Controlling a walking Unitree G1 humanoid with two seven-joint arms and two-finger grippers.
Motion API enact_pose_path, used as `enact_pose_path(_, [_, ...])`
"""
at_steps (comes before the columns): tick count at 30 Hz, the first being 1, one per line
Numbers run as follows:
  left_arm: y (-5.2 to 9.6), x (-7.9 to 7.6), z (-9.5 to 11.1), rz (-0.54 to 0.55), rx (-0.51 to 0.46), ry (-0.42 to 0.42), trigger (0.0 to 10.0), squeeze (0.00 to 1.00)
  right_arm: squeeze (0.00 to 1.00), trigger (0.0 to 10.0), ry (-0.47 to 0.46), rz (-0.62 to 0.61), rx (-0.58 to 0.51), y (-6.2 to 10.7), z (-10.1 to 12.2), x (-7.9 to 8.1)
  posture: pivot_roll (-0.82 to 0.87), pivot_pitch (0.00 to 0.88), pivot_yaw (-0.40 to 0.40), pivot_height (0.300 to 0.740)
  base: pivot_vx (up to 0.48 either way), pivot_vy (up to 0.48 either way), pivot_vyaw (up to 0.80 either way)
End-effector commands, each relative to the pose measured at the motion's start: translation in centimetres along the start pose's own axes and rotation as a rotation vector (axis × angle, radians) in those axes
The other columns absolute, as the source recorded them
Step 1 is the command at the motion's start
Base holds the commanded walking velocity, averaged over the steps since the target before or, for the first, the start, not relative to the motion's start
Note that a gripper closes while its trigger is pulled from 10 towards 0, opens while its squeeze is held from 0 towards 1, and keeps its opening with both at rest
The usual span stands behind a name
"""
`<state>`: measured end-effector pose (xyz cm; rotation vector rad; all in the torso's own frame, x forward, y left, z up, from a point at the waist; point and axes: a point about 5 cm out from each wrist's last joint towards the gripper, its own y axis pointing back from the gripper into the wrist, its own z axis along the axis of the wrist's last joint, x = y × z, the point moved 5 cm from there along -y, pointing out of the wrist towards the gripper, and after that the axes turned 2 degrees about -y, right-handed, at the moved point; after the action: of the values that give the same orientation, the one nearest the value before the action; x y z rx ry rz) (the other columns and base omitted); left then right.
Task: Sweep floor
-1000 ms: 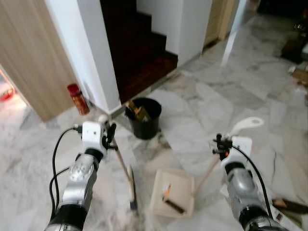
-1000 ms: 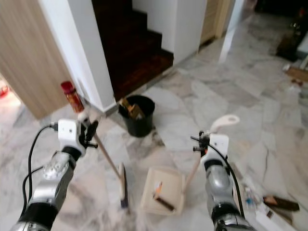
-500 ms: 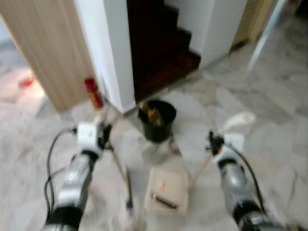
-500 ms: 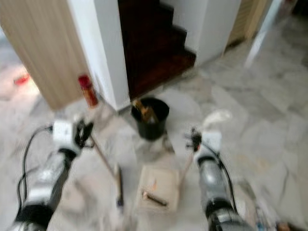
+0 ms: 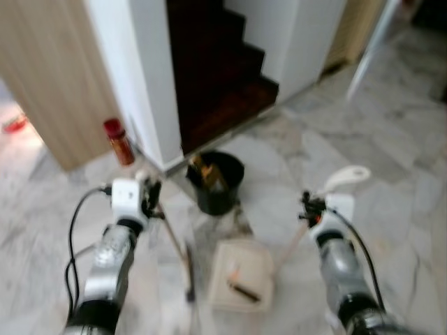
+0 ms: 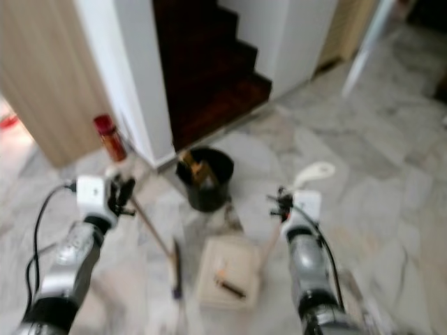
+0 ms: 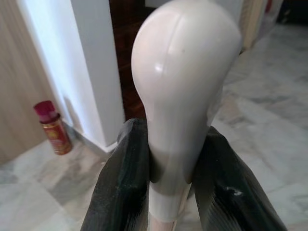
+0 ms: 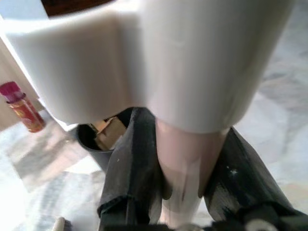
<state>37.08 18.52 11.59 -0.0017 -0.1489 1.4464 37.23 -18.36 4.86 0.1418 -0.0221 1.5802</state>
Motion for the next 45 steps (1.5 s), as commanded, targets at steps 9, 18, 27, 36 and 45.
enact_pose_path(9, [-0.2,-0.3,0.9,-0.007,-0.033,0.003,10.0,0.00,0.00,10.0,-0.005,-0.007,-0.020,-0.2,0.7,-0.4,0.05,0.074,0.025,0.740,0.308,0.000,0.00])
enact_pose_path(18, [-0.2,-0.3,0.9,-0.005,-0.033,0.003,10.0,0.00,0.00,10.0,-0.011,0.004,-0.017,-0.2,0.6,-0.3,0.05,0.075,0.024,0.740,0.307,0.000,0.00])
enact_pose_path(27, [-0.2,-0.2,0.9,-0.002,-0.033,0.001,10.0,0.00,0.00,10.0,-0.018,0.017,-0.013,-0.2,0.5,0.1,0.05,0.075,0.023,0.740,0.306,0.000,0.00])
enact_pose_path(36, [-0.1,-0.2,0.9,-0.005,-0.033,0.002,10.0,0.00,0.00,10.0,-0.020,0.016,-0.007,-0.2,0.4,0.0,0.05,0.073,0.023,0.740,0.308,0.000,0.00])
enact_pose_path(45, [-0.1,-0.4,1.1,-0.014,-0.051,0.017,10.0,0.00,0.00,10.0,-0.023,-0.058,-0.005,0.0,0.5,-1.8,0.05,0.065,0.024,0.740,0.000,0.000,0.00])
